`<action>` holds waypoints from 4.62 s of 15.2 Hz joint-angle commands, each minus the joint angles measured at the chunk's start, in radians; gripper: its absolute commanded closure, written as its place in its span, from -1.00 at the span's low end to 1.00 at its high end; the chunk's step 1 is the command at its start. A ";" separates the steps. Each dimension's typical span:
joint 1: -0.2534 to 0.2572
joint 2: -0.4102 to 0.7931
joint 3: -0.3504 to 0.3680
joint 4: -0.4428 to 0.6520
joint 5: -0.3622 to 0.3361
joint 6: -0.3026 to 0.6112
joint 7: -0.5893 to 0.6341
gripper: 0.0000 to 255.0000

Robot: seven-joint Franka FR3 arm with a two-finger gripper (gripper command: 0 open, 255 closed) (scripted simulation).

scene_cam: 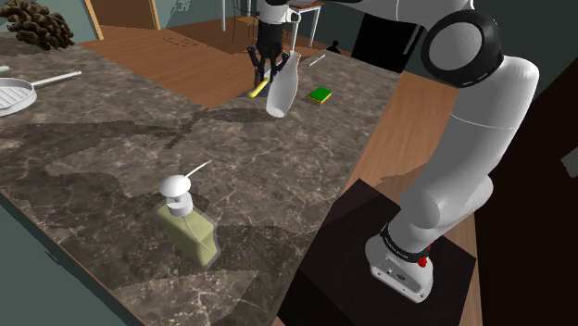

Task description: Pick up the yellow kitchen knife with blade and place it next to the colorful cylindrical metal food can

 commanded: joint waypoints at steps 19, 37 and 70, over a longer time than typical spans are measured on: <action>-0.176 0.221 -0.118 0.290 -0.050 -0.076 -0.317 1.00; -0.196 0.220 -0.123 0.043 -0.053 0.167 -0.312 1.00; -0.176 0.237 -0.151 0.031 -0.046 0.200 -0.319 -1.00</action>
